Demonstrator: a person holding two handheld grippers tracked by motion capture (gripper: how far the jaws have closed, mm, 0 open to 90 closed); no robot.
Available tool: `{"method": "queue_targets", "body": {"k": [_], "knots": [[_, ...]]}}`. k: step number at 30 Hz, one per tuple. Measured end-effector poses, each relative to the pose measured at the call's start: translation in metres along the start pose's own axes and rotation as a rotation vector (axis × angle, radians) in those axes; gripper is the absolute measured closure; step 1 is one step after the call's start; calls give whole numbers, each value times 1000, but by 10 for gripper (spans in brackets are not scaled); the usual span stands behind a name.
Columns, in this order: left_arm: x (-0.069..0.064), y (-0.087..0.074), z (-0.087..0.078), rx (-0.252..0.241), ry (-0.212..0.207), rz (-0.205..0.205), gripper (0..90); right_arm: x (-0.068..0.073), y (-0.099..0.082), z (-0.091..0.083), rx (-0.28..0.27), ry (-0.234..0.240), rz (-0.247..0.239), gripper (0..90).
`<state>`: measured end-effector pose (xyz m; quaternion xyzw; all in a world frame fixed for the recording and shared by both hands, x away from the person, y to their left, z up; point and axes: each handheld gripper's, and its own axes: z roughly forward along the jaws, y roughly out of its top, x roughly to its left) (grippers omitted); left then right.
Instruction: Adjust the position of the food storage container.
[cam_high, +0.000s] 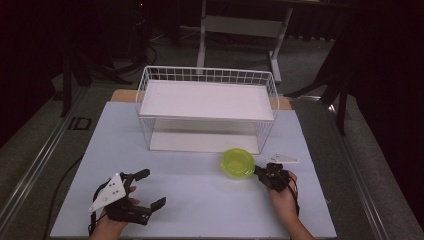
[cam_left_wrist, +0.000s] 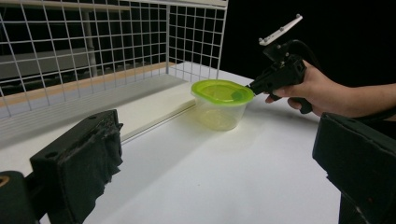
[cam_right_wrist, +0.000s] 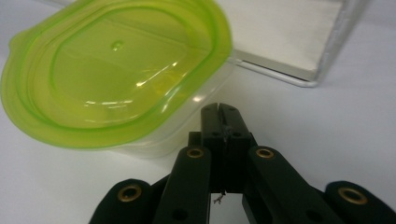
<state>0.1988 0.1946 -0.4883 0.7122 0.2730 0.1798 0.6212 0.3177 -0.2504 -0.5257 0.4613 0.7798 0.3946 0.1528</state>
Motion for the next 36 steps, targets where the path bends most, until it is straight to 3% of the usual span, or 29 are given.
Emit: {"method": "queue_targets", "body": {"k": [4,11,17,25,36], "knots": [[-1,0,0,0,-3,4,23,-1,-2,1,11,-2,0,900],[-1,0,0,3,-3,8,23,10,0,8,22,25,-20,900],[-1,0,0,5,-4,13,22,26,7,20,27,62,-35,900],[-3,0,1,6,-10,19,22,36,16,34,31,63,-49,900],[-3,0,1,7,-13,19,22,59,28,58,39,103,-69,900]]}}
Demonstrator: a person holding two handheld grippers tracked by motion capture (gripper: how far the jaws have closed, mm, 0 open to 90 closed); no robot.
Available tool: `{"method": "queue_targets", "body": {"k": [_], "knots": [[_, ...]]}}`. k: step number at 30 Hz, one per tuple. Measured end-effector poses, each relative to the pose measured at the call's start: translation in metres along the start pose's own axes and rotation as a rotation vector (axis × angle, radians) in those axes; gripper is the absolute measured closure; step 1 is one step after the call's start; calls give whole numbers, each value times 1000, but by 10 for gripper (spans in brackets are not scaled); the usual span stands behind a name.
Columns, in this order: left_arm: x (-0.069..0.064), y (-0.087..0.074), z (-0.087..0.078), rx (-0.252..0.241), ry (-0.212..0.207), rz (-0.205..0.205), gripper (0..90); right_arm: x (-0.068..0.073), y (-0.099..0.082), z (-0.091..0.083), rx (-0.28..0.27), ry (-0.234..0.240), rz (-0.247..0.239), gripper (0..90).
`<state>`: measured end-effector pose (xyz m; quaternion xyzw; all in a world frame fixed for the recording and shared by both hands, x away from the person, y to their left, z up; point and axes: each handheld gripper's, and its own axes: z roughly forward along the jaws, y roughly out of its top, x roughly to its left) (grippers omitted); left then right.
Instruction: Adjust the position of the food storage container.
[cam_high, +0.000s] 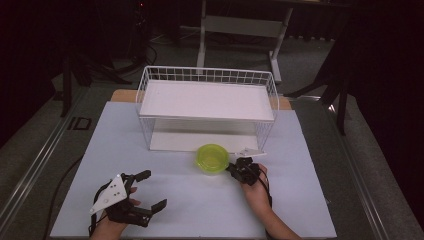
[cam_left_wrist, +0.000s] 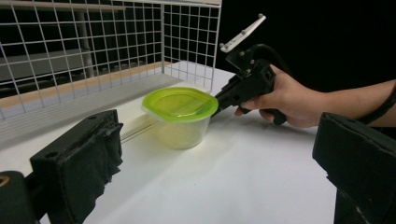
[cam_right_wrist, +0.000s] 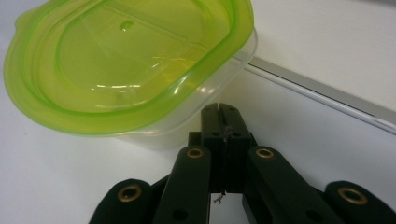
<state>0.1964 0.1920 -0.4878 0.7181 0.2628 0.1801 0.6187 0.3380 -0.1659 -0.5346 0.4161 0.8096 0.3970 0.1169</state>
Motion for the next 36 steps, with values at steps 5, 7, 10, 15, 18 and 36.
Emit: {"method": "queue_targets", "body": {"k": [5,7,10,15,18,36], "knots": [[-1,0,0,0,-4,1,22,9,5,11,3,14,-9,900],[-1,0,0,1,-5,0,22,11,7,15,10,20,-13,900],[-1,0,0,0,-5,-1,22,13,10,20,9,27,-6,900],[-1,0,0,1,-6,0,22,17,15,27,6,40,-3,900],[-1,0,0,2,-7,1,23,19,16,30,7,44,-3,900],[-1,-1,2,12,-13,-3,23,14,14,14,-11,28,-20,893]]}}
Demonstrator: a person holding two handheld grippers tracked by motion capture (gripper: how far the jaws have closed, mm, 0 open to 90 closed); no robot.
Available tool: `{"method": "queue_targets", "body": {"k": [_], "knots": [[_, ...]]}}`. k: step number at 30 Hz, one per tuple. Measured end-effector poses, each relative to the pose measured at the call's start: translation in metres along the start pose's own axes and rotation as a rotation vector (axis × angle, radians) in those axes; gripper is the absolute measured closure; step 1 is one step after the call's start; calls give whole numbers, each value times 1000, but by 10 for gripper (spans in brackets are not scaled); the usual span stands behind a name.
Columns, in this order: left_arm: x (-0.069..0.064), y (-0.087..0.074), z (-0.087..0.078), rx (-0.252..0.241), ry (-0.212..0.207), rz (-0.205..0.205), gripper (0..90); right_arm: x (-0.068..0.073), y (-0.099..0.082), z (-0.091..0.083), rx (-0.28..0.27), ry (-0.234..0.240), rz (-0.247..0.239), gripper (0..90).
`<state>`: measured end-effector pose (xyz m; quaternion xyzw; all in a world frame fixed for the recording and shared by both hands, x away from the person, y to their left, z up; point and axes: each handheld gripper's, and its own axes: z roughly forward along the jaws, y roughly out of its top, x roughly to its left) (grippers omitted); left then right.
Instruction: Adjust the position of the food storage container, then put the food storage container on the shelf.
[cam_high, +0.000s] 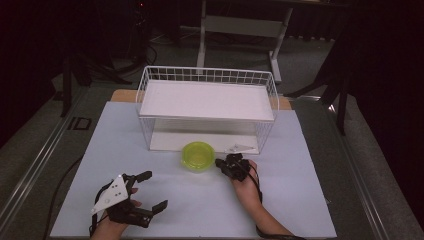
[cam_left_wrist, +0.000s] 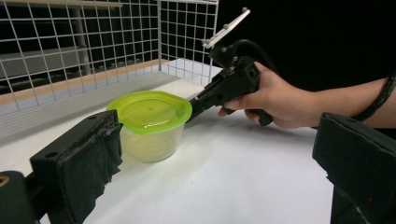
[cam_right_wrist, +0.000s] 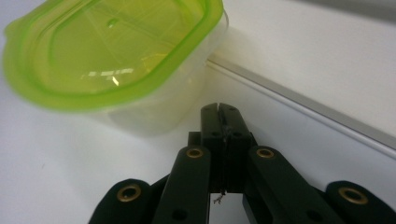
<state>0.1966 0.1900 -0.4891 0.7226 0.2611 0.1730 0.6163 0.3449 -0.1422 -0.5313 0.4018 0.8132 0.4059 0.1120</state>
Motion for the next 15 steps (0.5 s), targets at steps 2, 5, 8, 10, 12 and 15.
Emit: {"method": "queue_targets", "body": {"k": [2,5,8,10,12,15], "knots": [[0,0,0,1,-1,-3,23,1,-3,-9,-10,0,-13,869],[0,-1,1,4,-5,-10,22,2,-5,-22,-23,6,-34,847],[0,-1,1,7,-7,-9,23,4,-7,-35,-43,9,-51,819],[1,-1,2,9,-7,-6,23,7,-8,-48,-58,25,-54,772],[1,0,2,20,-3,10,23,10,-9,-59,-80,38,-62,696],[0,3,4,43,11,17,23,17,-12,-76,-116,58,-79,518]]}}
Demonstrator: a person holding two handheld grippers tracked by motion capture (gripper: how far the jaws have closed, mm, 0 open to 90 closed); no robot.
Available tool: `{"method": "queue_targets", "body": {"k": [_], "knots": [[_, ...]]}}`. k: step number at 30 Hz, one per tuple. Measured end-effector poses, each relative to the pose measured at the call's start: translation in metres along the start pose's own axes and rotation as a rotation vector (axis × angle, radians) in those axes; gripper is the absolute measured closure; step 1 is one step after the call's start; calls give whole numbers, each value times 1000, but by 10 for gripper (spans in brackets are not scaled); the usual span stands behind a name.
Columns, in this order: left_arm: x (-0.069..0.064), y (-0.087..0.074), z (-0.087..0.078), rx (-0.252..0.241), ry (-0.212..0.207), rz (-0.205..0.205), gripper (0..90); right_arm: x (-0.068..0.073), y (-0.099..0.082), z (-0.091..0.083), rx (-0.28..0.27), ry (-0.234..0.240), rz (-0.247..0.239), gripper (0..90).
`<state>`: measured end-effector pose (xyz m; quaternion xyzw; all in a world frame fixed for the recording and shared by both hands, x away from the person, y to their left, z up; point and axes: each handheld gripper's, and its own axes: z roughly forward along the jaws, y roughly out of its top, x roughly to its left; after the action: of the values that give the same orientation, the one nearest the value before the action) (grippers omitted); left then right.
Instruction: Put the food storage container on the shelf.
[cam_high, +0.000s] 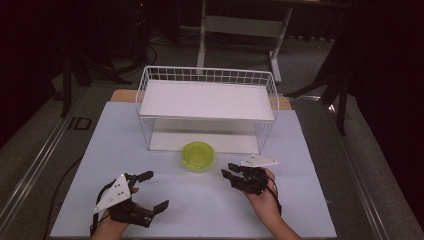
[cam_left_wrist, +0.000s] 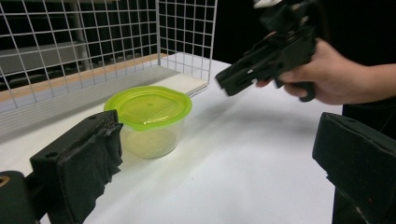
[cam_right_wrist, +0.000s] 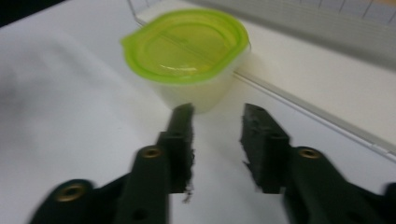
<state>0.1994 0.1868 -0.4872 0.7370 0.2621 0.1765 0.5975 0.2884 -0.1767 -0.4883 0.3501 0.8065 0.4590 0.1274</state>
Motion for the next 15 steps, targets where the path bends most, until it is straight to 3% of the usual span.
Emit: {"method": "queue_targets", "body": {"k": [4,7,9,11,13,15], "knots": [[0,3,2,22,7,5,23,5,-1,-11,-64,-9,25,298],[3,5,3,33,5,-29,23,8,-2,-18,-95,9,23,189],[5,8,4,53,-5,-64,23,10,-1,-21,-116,10,21,162],[8,11,5,67,11,-91,23,10,0,-24,-142,15,18,140],[11,14,6,74,-6,-116,23,9,2,-25,-162,21,26,139],[13,17,7,91,-12,-114,23,9,5,-26,-168,26,23,134]]}}
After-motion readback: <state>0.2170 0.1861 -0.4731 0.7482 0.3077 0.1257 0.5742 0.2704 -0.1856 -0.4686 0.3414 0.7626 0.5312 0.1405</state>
